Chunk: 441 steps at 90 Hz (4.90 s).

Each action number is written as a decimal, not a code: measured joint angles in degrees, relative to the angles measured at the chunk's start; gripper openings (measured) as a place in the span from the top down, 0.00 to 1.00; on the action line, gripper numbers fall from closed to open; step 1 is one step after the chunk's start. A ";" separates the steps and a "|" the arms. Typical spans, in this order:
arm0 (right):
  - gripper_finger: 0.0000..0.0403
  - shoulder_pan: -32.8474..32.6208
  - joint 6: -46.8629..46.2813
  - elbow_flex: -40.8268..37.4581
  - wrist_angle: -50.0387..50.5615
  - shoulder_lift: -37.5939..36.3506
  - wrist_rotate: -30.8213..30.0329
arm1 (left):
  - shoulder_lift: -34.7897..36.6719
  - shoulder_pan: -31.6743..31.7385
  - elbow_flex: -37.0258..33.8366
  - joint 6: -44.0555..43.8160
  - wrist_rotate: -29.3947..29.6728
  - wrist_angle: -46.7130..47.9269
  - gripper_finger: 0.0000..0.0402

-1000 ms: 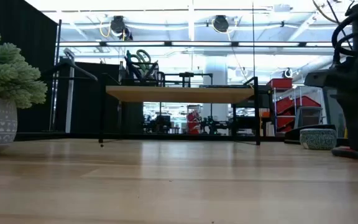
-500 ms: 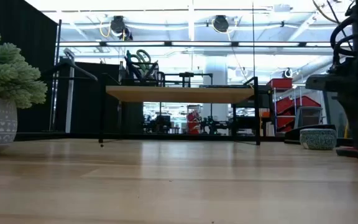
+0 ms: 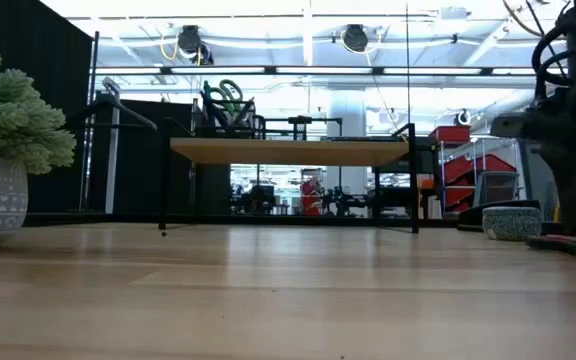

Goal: Pick and place office supplies into organizer
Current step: Put the black scissors into the desk organizer on the shelf

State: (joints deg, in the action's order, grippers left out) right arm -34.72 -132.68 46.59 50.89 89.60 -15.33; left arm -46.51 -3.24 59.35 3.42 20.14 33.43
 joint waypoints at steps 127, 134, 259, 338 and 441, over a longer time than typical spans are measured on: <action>0.88 1.89 8.68 -0.18 -1.60 3.72 -10.56 | -0.40 0.02 0.00 0.33 0.00 0.02 1.00; 0.88 2.12 9.20 -0.17 -0.81 2.09 -14.51 | -0.40 0.01 0.00 0.31 0.00 0.00 1.00; 0.87 44.58 136.35 19.90 -89.58 2.54 -7.80 | -0.07 0.02 -0.02 1.86 9.35 -2.08 1.00; 0.87 56.39 149.17 66.03 -78.77 34.49 -5.80 | -0.07 0.48 0.00 1.40 10.60 -2.10 1.00; 0.87 56.41 142.27 66.14 -58.05 34.82 -5.34 | -0.05 0.50 0.00 1.44 10.54 -2.08 1.00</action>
State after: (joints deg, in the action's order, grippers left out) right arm 21.69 9.59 112.73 -7.17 124.42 -20.67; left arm -46.57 -2.74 59.35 4.86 30.68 31.35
